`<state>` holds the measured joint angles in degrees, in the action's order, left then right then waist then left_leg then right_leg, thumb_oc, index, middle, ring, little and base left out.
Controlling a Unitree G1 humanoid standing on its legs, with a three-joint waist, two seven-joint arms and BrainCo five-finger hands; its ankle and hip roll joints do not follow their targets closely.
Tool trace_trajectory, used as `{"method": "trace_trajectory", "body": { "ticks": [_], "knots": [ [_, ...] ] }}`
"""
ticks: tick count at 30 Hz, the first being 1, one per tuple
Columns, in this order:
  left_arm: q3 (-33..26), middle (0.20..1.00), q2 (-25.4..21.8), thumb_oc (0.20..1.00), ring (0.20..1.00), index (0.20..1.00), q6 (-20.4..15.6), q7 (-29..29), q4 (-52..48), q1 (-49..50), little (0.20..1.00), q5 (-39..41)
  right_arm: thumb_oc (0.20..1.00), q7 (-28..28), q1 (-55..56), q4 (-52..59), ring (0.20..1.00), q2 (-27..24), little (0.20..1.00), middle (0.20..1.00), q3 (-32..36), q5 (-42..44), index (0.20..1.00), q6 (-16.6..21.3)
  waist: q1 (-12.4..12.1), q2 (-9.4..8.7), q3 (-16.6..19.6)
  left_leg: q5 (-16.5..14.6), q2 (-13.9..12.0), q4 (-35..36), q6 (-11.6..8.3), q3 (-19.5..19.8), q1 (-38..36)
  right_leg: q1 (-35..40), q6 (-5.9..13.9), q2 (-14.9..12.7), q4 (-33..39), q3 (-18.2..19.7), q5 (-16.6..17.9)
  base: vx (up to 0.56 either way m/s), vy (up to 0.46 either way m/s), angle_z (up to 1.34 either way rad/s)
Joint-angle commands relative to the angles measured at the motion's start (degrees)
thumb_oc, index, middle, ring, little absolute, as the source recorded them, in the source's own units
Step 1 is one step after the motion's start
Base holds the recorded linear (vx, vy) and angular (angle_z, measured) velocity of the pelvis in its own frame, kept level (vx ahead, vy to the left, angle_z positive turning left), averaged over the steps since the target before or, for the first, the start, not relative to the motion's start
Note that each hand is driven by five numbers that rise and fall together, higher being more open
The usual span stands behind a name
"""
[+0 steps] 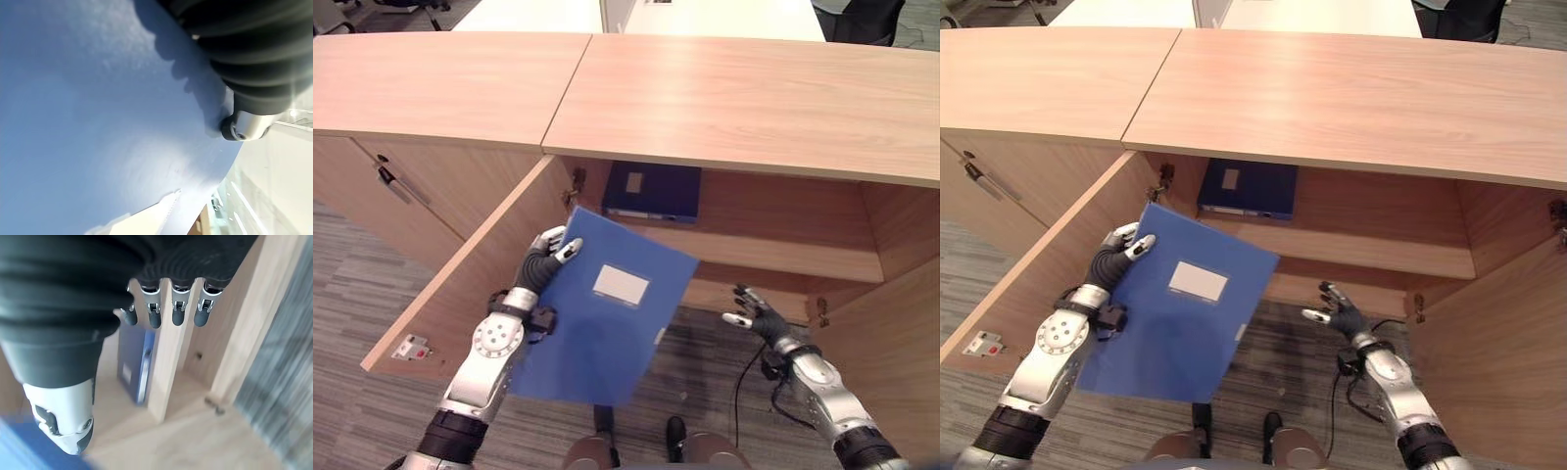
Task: Put the empty folder in the office cabinet
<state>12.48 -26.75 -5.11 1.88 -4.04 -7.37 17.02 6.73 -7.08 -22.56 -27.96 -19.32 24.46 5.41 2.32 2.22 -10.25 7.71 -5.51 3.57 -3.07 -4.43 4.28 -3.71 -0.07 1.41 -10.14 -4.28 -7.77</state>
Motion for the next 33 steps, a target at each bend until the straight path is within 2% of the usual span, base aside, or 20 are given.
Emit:
{"method": "trace_trajectory", "body": {
  "ticks": [1, 4, 16, 23, 27, 33],
  "knots": [
    [-0.66, 0.200, 0.91, 0.200, 0.200, 0.200, -4.45, 1.67, 0.44, -4.11, 0.200, -1.09, 1.000, 0.54, -0.70, 3.32, 1.000, 1.29, 1.000, 1.000, -0.62, 4.50, 1.000, 1.39, -0.75, -2.85, 2.84, 0.80, -0.12, 1.43, -0.58, -0.58, 2.12, 2.20, 2.69, -0.95, 7.66, -2.06, 2.95, 0.00, 0.006, 0.04],
    [1.17, 0.200, 1.79, 0.200, 0.200, 0.200, -4.52, 2.89, 1.23, -6.33, 0.200, -1.85, 1.000, 0.47, -2.66, 3.75, 1.000, 3.46, 1.000, 1.000, -3.47, 7.14, 1.000, 1.62, -1.00, -2.94, 2.99, 0.84, -0.07, 1.43, -0.71, -0.52, 2.06, 2.56, 2.60, -0.92, 7.89, -2.29, 2.93, 0.00, 0.007, 0.04],
    [5.68, 0.200, 3.71, 0.200, 0.200, 0.200, -4.76, 5.76, 6.37, -13.45, 0.200, -6.49, 1.000, 3.63, -4.54, 6.32, 1.000, 6.92, 1.000, 1.000, -8.89, 17.24, 1.000, 1.95, -0.76, -3.56, 3.58, 0.63, -0.14, 1.43, -1.06, -0.97, 1.56, 3.13, 2.84, -1.00, 8.51, -2.53, 3.22, 0.00, 0.003, 0.02],
    [8.77, 0.200, 5.29, 0.200, 0.200, 0.200, -4.80, 5.77, 9.61, -17.08, 0.200, -5.37, 1.000, 5.05, -5.84, 6.13, 1.000, 8.87, 1.000, 1.000, -11.46, 21.64, 1.000, 1.88, -0.41, -3.58, 4.01, 0.57, -0.26, 1.43, -1.15, -1.39, 1.30, 3.35, 2.90, -1.12, 8.79, -2.52, 3.42, 0.00, 0.000, 0.00],
    [12.39, 0.200, 8.90, 0.200, 0.200, 0.200, -4.72, 0.31, 8.29, -17.15, 0.200, 10.33, 1.000, 6.48, -7.86, 2.82, 1.000, 11.43, 1.000, 1.000, -13.08, 26.53, 1.000, 0.76, -0.46, -3.26, 4.07, 0.66, -0.18, 1.43, -1.06, -1.30, 1.44, 3.36, 2.91, -1.06, 8.85, -2.65, 3.55, 0.00, 0.000, 0.00],
    [17.90, 0.200, 10.96, 0.200, 0.200, 0.200, -2.45, -6.69, 5.66, -17.49, 0.200, 23.08, 1.000, 8.44, -7.78, -1.51, 1.000, 14.15, 1.000, 1.000, -12.90, 33.06, 1.000, 0.48, -0.24, -2.81, 4.03, 0.73, -0.04, 1.43, -0.95, -1.15, 1.49, 3.31, 2.88, -0.98, 8.68, -2.75, 3.60, 0.00, 0.000, 0.00]
  ]
}}
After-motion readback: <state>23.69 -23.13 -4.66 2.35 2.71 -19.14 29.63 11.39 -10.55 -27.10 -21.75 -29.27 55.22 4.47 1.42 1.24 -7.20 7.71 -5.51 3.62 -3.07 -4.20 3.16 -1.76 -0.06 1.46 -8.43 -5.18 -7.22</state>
